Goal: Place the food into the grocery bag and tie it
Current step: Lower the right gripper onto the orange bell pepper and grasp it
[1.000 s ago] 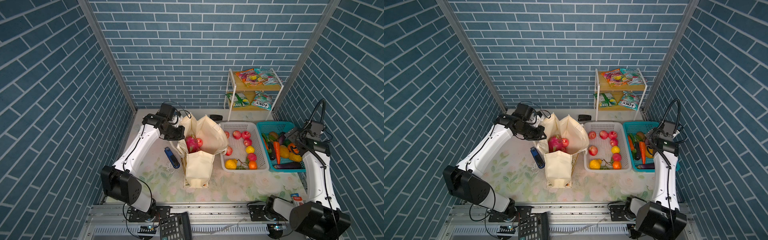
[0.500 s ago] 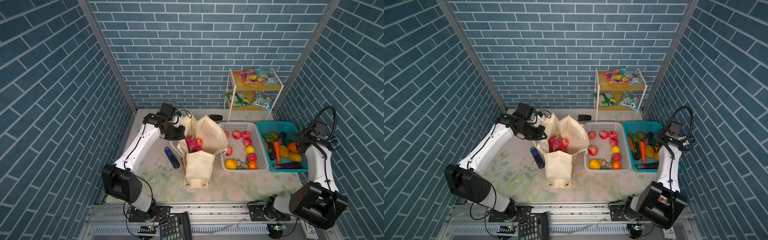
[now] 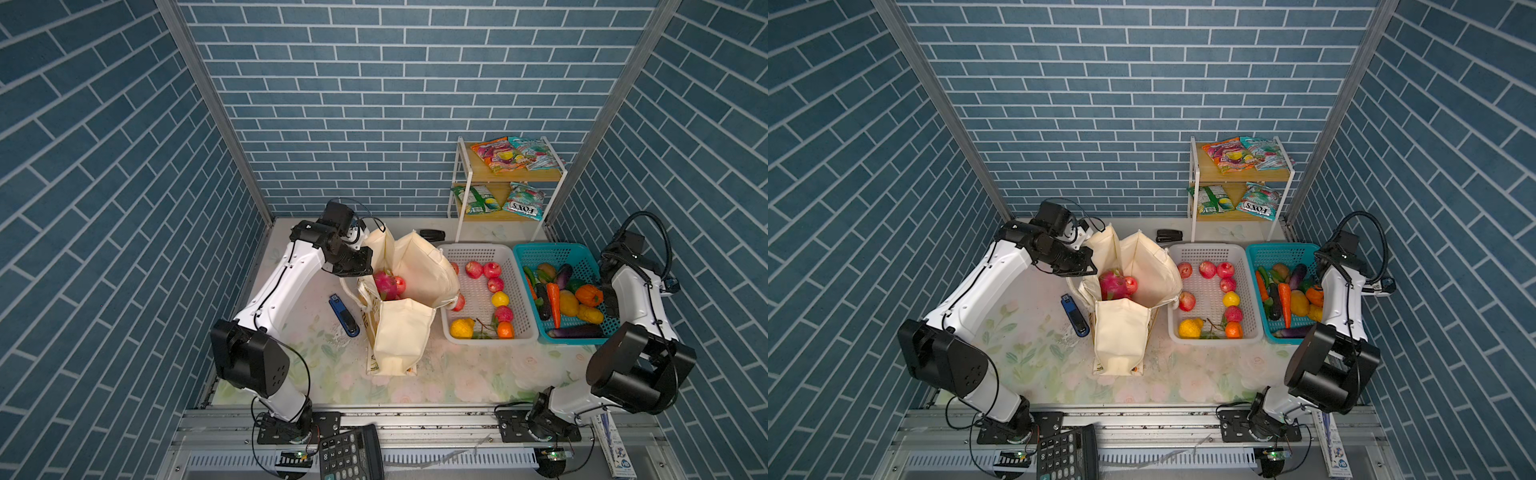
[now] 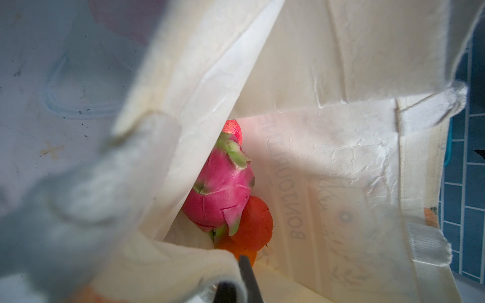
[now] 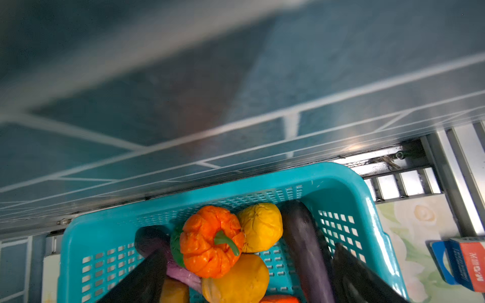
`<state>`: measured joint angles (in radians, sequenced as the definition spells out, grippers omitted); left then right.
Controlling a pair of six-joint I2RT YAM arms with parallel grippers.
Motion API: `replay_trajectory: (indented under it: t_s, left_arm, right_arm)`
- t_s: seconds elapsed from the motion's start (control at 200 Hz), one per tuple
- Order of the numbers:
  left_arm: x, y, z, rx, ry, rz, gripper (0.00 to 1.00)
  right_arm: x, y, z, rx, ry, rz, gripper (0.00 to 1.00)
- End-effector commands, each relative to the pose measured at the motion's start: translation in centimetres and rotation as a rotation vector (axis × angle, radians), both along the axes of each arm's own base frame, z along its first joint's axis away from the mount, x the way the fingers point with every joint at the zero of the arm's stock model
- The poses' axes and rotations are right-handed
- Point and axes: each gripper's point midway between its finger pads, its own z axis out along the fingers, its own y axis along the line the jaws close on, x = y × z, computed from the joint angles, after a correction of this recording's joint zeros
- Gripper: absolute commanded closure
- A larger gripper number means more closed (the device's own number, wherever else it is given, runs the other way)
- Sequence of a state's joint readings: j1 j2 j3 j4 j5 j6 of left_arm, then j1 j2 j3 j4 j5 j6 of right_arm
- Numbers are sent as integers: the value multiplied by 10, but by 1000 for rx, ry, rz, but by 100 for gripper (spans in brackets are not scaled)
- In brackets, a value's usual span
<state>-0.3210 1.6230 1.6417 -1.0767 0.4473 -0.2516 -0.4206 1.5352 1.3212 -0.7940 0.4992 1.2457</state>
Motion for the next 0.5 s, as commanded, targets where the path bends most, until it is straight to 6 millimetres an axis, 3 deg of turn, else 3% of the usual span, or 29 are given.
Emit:
replay_trajectory:
  t_s: [0.0,0.24,0.495]
  left_arm:
    - [1,-6,2,-7,16,-14,95]
    - [6,-7,3,-5,18,-5,95]
    - [8,-5,3,2,19,10,95]
  right_arm:
    - [7,-1,-3,-18,10,-50,1]
    - [39,3,-15,-27,22,-10,3]
    - [51,1,-27,-26,67,-6,2]
